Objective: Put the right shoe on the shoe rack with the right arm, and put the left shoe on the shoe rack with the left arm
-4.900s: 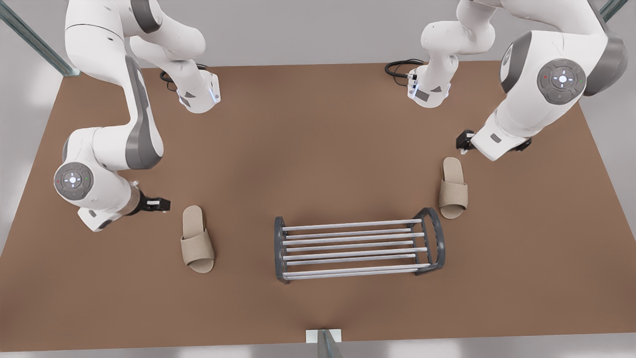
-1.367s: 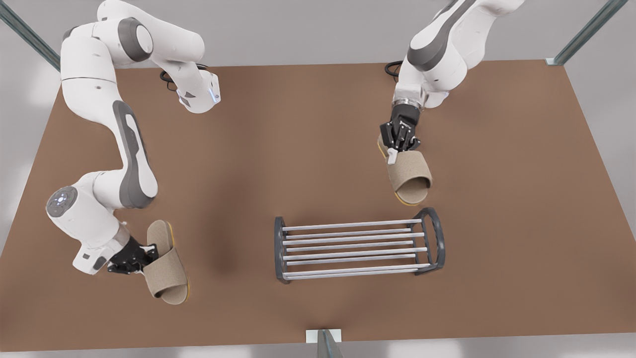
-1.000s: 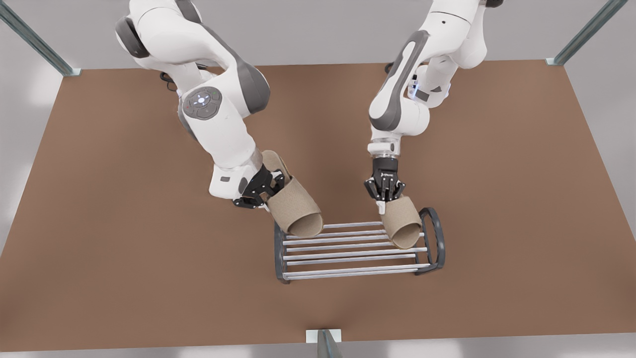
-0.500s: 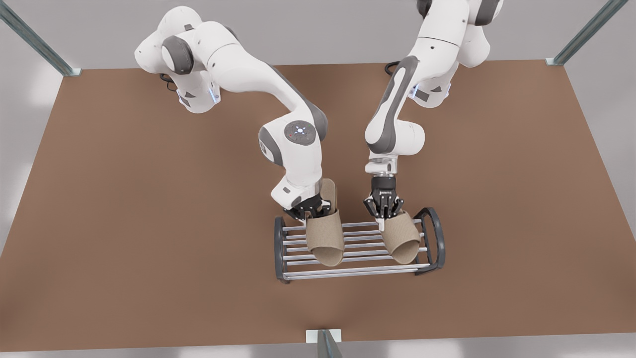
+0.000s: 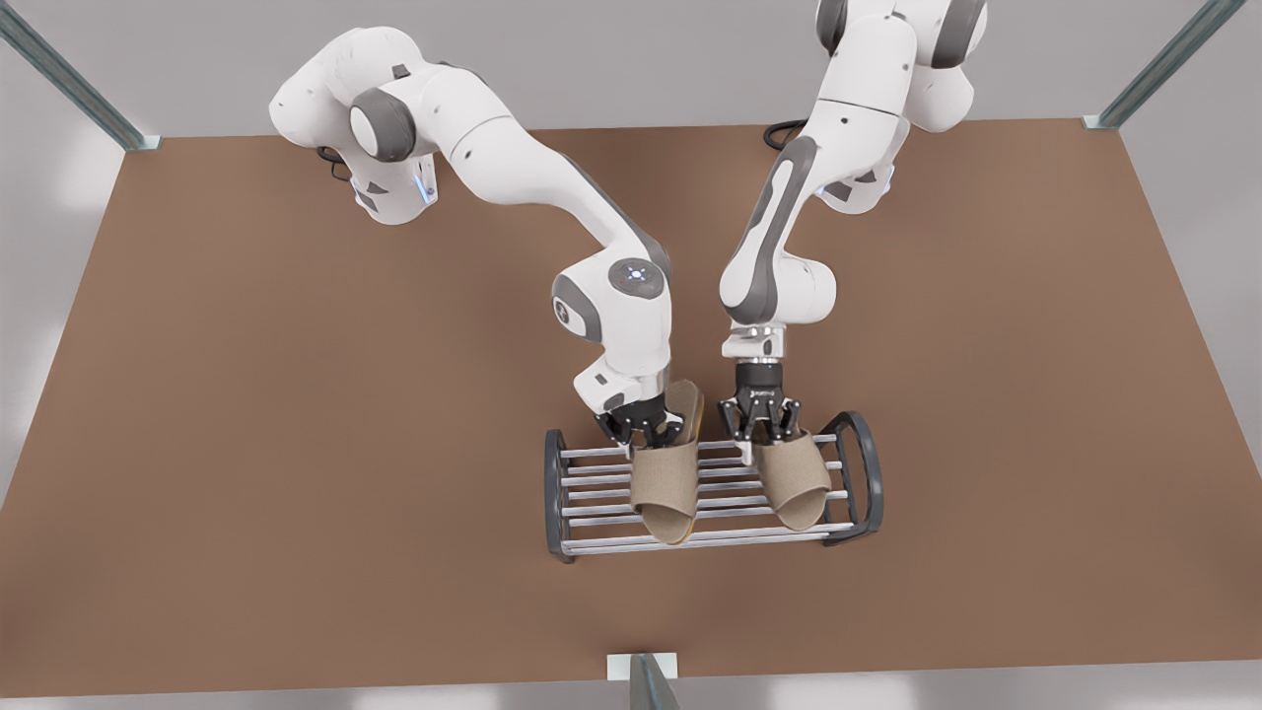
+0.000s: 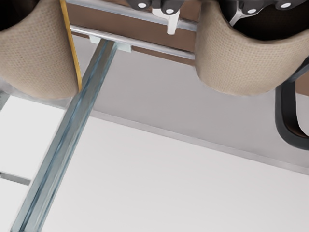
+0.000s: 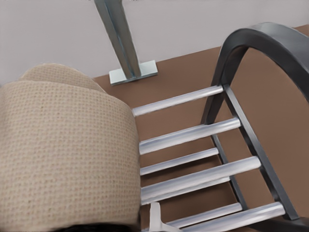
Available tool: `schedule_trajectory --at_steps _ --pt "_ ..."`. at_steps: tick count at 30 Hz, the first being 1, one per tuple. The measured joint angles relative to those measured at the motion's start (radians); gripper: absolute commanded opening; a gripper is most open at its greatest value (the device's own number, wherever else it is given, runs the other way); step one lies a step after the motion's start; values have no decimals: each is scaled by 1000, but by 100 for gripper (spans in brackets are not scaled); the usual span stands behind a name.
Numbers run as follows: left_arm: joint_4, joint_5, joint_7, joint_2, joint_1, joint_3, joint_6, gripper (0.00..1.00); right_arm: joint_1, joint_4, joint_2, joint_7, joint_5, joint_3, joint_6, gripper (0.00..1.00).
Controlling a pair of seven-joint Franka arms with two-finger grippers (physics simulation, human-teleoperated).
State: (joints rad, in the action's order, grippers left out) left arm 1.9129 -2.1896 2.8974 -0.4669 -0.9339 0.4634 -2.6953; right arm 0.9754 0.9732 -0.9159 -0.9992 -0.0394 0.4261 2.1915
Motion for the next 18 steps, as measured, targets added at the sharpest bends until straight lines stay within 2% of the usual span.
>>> schedule_trajectory --at_steps 1,2,6,8,10,11,13,15,16,17,18 --pt "0 -4 0 3 0 -1 -1 100 1 0 -1 -13 2 0 3 88" --pt "0 -7 0 5 0 -2 -1 100 1 0 -2 -26 7 1 6 100" --pt "0 -8 0 18 -1 -3 -3 100 -9 4 3 -67 30 -6 12 100" --pt "2 -2 0 27 -3 -3 -3 100 -52 9 81 -72 12 -38 -7 100" --pt "9 2 0 40 -6 -4 -3 100 -160 10 265 -57 -23 -138 -93 100" --pt "17 3 0 48 -8 -5 -3 100 -210 10 361 -42 -43 -161 -159 100" --pt "36 5 0 70 -19 -4 -3 100 -390 14 488 9 -117 -177 -320 100" --pt "43 7 0 78 -22 -4 -3 100 -584 139 588 86 -162 -180 -456 100" --pt "44 7 0 79 -22 -4 -3 100 -689 214 621 126 -141 -257 -504 100" --pt "44 8 0 78 -22 -3 -2 100 -849 330 668 165 -100 -421 -527 100" --pt "42 8 0 78 -20 -2 -2 100 -979 436 714 201 -66 -545 -534 100"
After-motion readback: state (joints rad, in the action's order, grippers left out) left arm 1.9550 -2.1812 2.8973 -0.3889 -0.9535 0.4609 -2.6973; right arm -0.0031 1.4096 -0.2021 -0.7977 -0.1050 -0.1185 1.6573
